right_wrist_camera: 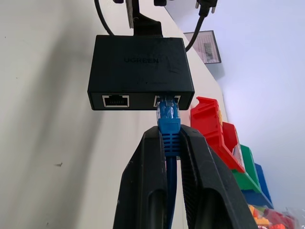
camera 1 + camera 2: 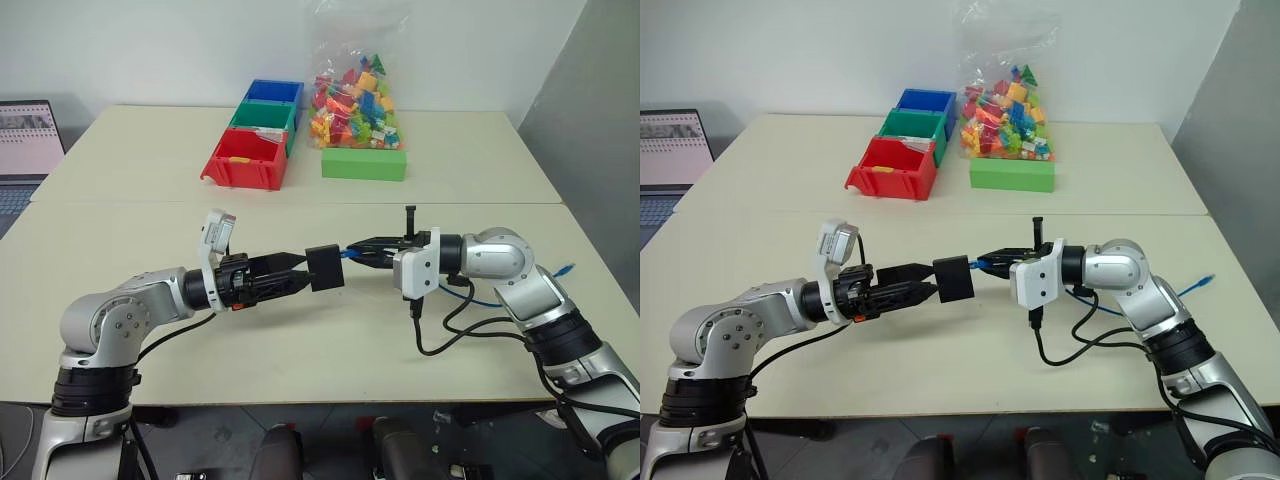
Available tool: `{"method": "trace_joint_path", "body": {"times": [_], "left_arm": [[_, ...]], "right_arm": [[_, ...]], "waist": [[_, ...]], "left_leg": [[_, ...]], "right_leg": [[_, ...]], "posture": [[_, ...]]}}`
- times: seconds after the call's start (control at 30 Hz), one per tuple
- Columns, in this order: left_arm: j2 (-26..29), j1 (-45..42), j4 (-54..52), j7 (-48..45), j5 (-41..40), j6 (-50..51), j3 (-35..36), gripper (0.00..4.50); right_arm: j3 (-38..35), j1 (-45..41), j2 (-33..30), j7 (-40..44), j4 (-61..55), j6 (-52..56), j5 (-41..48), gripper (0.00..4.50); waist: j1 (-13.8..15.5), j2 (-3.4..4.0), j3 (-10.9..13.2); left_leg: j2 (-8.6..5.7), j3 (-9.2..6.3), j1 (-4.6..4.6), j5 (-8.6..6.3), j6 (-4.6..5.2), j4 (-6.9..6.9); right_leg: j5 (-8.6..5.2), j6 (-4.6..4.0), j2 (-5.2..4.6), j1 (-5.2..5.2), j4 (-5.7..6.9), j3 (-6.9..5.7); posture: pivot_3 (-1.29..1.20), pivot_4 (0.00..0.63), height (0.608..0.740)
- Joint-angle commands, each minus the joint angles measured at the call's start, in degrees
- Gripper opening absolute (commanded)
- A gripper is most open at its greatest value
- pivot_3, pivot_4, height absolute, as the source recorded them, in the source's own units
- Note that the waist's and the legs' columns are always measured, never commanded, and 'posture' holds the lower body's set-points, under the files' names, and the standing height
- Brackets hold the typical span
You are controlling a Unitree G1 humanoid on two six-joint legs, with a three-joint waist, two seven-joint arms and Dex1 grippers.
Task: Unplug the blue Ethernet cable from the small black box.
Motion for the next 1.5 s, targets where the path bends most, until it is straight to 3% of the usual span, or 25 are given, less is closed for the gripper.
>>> {"method": "trace_joint_path", "body": {"times": [0.03, 0.1, 0.13, 0.23, 0.57, 0.67, 0.8, 0.87, 0.97, 1.03, 1.13, 1.27, 1.5], "left_arm": [[-1.3, -1.2, -1.3, 1.2, -2.2, 0.4, 1.1, 4.50], [-1.6, -1.3, -1.2, 1.6, -2.7, 0.6, 1.3, 4.50], [-1.4, -1.3, -0.9, 1.2, -3.0, 1.0, 1.2, 4.13], [-1.1, -1.4, -0.7, 0.4, -3.4, 1.5, 0.8, 3.63], [-1.7, -2.2, -0.2, 0.4, -3.3, 2.0, 0.3, 1.28], [-1.9, -2.0, -0.2, 0.4, -3.3, 2.0, 0.2, 0.78], [-1.6, -1.8, -0.1, 0.1, -3.0, 1.9, 0.0, 0.78], [-1.3, -1.6, 0.0, -0.3, -2.9, 1.9, 0.0, 0.78], [-0.4, -1.4, 0.0, -1.5, -2.3, 1.7, -0.4, 0.78], [0.6, -1.4, 0.1, -3.3, -1.4, 1.1, -1.3, 0.78], [2.2, -1.6, 0.3, -6.9, 0.5, -1.0, -3.1, 0.78], [3.5, -1.5, 0.0, -11.9, 3.9, -5.9, -5.3, 0.78], [4.8, -1.9, 0.4, -17.1, 6.3, -10.1, -6.4, 0.78]], "right_arm": [[-1.8, -1.6, 0.4, 0.4, -2.0, 1.0, 1.1, 0.11], [-1.9, -1.5, 0.5, 0.5, -2.3, 1.4, 1.1, 0.11], [-1.9, -1.6, 0.7, 0.5, -2.2, 1.6, 1.2, 0.11], [-1.9, -1.7, 1.2, 0.3, -2.3, 1.9, 1.1, 0.11], [-2.0, -2.1, 2.7, -0.5, -2.7, 1.5, 0.2, 0.11], [-1.9, -2.2, 2.8, -0.5, -3.1, 1.4, -0.1, 0.11], [-1.2, -1.4, 1.8, 1.4, -4.9, 2.3, 0.4, 0.11], [-1.2, -0.9, 1.3, 2.0, -5.8, 3.1, 0.8, 0.81], [-1.4, 0.1, 0.1, 4.1, -8.2, 6.5, 2.7, 1.40], [-2.2, 1.3, -1.6, 6.9, -12.0, 14.1, 6.8, 1.82], [-5.5, 3.2, -3.9, 8.1, -20.6, 37.0, 20.9, 2.42], [-11.5, 2.4, -3.6, 4.1, -25.6, 63.0, 40.8, 2.44], [-15.6, 3.3, 0.2, -1.6, -23.3, 78.6, 51.6, 2.44]], "waist": [[0.0, 0.00, 0.0], [0.0, 0.00, 0.0], [0.0, 0.00, 0.0], [0.0, 0.00, 0.0], [0.0, 0.00, 0.0], [0.0, 0.00, 0.0], [0.1, 0.00, 0.0], [0.1, 0.00, 0.0], [0.1, 0.00, 0.0], [0.1, 0.00, 0.0], [0.4, 0.01, 0.0], [0.4, 0.02, 0.0], [0.4, 0.02, 0.0]], "left_leg": [[0.00, -0.01, 0.00, 0.00, 0.00, 0.00], [0.01, -0.01, 0.00, 0.00, 0.00, 0.00], [0.01, -0.01, 0.00, 0.00, 0.00, 0.00], [0.00, 0.00, 0.00, 0.00, 0.00, 0.00], [0.00, -0.01, 0.00, 0.00, -0.01, 0.00], [0.00, -0.01, 0.00, 0.00, -0.01, 0.00], [0.00, -0.01, 0.00, 0.00, -0.01, 0.00], [0.00, -0.01, 0.00, 0.00, -0.01, 0.00], [0.00, -0.01, 0.00, 0.00, -0.01, 0.00], [0.00, -0.02, -0.01, 0.01, -0.01, 0.00], [0.00, -0.02, -0.01, 0.01, -0.01, 0.00], [0.01, -0.03, 0.00, 0.01, -0.01, 0.00], [0.00, -0.03, -0.01, 0.00, 0.00, -0.02]], "right_leg": [[0.00, 0.00, 0.00, 0.00, 0.00, 0.00], [0.00, 0.00, 0.00, 0.00, 0.00, 0.00], [0.00, 0.00, 0.00, 0.00, 0.00, 0.00], [0.00, 0.00, 0.00, 0.00, 0.00, 0.00], [0.00, 0.00, 0.00, 0.00, 0.00, -0.01], [0.00, 0.00, 0.00, 0.00, 0.00, -0.01], [0.00, 0.00, 0.00, 0.00, 0.00, -0.01], [0.00, 0.00, 0.00, 0.00, 0.00, -0.01], [0.00, 0.00, 0.00, 0.00, 0.00, -0.01], [0.00, 0.00, 0.00, 0.00, 0.00, -0.01], [0.00, 0.00, 0.00, 0.01, -0.01, -0.02], [0.00, -0.01, -0.01, 0.00, 0.01, 0.00], [-0.14, 0.21, 0.01, 0.00, -0.02, 0.00]], "posture": [[0.00, 0.150, 0.740], [0.00, 0.150, 0.740], [0.00, 0.150, 0.740], [0.00, 0.150, 0.740], [0.00, 0.150, 0.740], [0.00, 0.150, 0.740], [0.00, 0.150, 0.740], [0.00, 0.150, 0.740], [0.00, 0.150, 0.740], [0.00, 0.150, 0.740], [0.00, 0.150, 0.740], [0.00, 0.150, 0.740], [0.00, 0.150, 0.740]]}}
